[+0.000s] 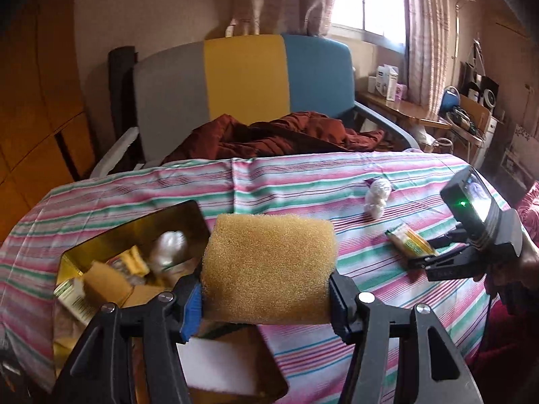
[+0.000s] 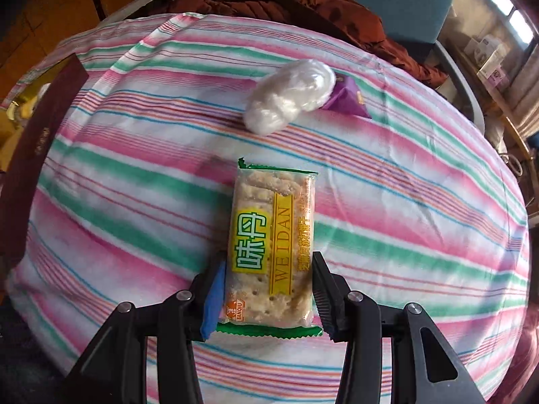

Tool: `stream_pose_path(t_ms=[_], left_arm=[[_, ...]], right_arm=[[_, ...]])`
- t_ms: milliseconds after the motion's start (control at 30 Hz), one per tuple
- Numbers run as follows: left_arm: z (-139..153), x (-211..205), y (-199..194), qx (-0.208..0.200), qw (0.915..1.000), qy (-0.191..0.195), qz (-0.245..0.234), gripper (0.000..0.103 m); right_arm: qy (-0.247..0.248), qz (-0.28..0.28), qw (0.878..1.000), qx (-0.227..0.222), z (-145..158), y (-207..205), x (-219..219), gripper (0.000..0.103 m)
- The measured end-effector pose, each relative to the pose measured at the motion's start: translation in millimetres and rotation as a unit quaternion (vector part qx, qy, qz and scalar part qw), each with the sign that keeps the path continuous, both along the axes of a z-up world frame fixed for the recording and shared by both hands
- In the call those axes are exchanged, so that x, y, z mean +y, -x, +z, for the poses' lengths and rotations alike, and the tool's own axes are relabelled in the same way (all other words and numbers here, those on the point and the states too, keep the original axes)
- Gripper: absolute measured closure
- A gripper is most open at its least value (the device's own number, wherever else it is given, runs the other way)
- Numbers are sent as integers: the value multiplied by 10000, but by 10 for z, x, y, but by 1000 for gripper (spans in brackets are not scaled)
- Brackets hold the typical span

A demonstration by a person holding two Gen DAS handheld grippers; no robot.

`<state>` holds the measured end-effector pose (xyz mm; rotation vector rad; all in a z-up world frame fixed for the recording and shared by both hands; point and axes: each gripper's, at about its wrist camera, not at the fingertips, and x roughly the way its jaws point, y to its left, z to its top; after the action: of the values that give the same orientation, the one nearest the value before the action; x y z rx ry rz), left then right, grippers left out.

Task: Organize objects
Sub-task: 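Carry sponge and cracker packet over the gold tray and open both tools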

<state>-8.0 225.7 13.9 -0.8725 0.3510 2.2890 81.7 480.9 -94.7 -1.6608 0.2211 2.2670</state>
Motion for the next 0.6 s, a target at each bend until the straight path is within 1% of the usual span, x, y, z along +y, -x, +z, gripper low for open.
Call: stream_pose_path(t_ms=[133,333,467,600], left_arm=[[-25,-164,4,-68,9999,-74,82,42],[-98,-537,11,-199,9992,-192,273,42],[-120,-917,48,-319,9973,-314,590,42],[-102,-1329,125,-400,9924,-485,1059,42]], right_arm=[[238,-14,9997,71,24,0,-174,55],[892,-111,9948,488,103,13,-452,55],[1097,92,9910,757,209,115,-737,55],[1265,417,9851,1088,412,280,-1111,55]])
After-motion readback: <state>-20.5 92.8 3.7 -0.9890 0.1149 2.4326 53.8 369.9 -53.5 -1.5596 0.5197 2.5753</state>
